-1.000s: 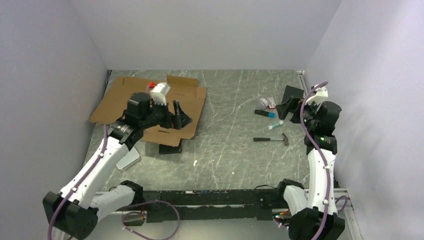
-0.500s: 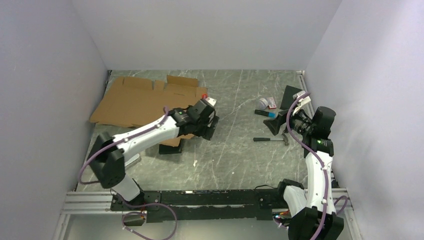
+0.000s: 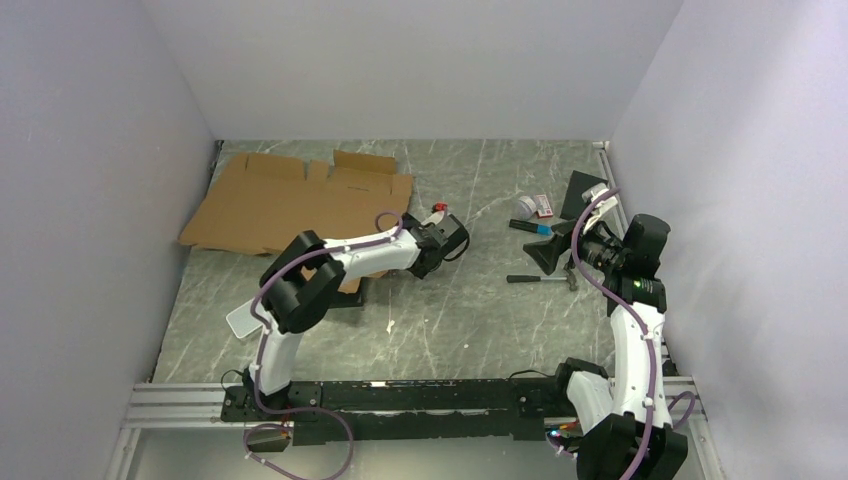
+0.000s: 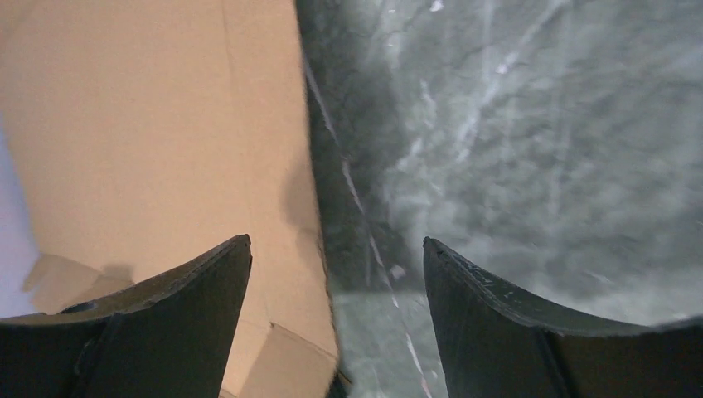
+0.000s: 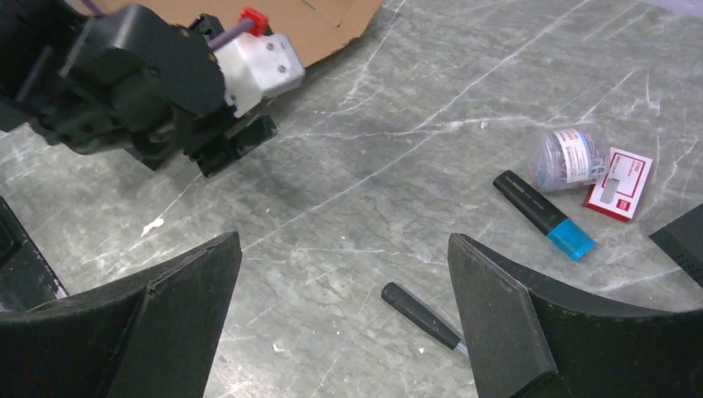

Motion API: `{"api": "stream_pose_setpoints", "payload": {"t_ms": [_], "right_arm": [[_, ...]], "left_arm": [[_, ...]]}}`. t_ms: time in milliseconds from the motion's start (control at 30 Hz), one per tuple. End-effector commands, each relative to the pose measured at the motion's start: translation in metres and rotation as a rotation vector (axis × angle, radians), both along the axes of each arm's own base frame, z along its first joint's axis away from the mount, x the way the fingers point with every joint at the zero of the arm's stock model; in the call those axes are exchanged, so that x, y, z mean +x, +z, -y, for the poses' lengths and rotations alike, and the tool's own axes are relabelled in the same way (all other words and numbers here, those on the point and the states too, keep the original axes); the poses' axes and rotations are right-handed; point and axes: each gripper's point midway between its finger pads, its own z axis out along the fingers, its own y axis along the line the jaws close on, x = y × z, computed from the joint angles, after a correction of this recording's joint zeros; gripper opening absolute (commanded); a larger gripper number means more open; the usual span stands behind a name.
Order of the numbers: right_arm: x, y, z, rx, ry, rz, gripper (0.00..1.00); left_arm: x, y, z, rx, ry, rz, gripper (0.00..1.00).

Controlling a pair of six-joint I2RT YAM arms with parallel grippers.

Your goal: Fold the paper box

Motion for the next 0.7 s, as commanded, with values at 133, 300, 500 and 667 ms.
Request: {"api": "stream_pose_setpoints", "payload": {"t_ms": [133, 300, 500, 667], "right_arm": [[-0.002, 0.007, -0.006, -0.006, 0.049, 0.047, 1.0], [-0.003, 0.007, -0.007, -0.005, 0.055, 0.048, 1.0], [-0.004, 0.008, -0.009, 0.0, 0.063, 0.046, 1.0], [-0.004, 0.008, -0.008, -0.003, 0.059, 0.045, 1.0]], "left_arm": [[0.044, 0.011, -0.006, 0.171, -0.005, 0.231, 0.72], [0.057, 0.002, -0.013, 0.206, -0.005, 0.243, 0.58], [0.063, 0.004, -0.017, 0.202, 0.0, 0.268, 0.31], [0.065, 0.025, -0.015, 0.211, -0.024, 0.29, 0.0]]}}
